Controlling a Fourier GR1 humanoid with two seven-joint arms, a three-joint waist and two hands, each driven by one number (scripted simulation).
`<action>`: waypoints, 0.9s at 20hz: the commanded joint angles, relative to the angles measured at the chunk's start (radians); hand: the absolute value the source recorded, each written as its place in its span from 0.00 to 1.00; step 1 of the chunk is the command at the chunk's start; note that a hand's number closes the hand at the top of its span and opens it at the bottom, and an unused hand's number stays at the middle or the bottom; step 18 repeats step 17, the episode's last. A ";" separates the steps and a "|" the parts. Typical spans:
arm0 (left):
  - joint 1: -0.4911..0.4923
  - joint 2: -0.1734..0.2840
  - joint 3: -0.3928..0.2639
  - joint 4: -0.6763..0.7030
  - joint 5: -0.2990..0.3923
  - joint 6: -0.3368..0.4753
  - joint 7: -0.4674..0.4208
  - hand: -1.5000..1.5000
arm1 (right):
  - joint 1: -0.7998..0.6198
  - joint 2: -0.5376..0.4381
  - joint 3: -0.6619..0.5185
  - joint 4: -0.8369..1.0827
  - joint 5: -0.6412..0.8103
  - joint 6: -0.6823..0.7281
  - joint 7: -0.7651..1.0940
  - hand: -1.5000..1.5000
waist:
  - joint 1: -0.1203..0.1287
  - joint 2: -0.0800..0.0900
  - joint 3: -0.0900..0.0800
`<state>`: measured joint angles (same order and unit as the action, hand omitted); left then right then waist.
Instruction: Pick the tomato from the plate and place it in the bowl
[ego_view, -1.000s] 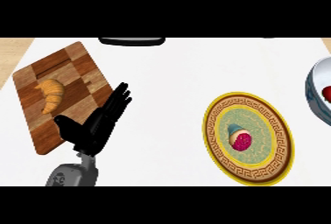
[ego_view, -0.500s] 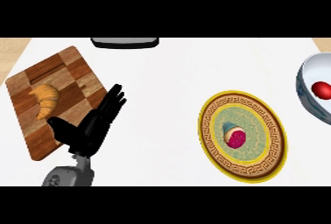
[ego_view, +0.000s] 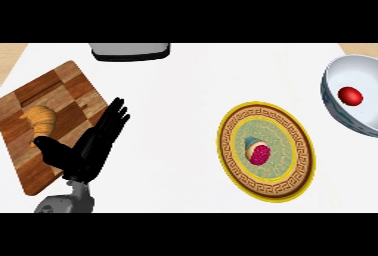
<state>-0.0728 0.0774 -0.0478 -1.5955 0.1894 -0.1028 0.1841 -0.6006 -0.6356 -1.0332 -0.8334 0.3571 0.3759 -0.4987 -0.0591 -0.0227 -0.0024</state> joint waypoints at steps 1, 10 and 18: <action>0.017 -0.015 -0.002 0.010 -0.012 0.016 -0.015 0.50 | 0.146 0.053 -0.066 -0.169 -0.120 0.160 -0.035 0.00 | -0.028 -0.005 -0.002; 0.054 0.011 0.024 -0.039 -0.006 0.022 -0.002 0.50 | 0.624 0.197 -0.221 -0.472 -0.310 0.450 -0.125 1.00 | -0.079 -0.010 -0.002; 0.052 -0.002 0.027 -0.032 -0.002 0.027 -0.020 0.50 | 0.989 0.428 -0.178 -0.696 -0.403 0.602 -0.196 1.00 | -0.077 0.001 0.000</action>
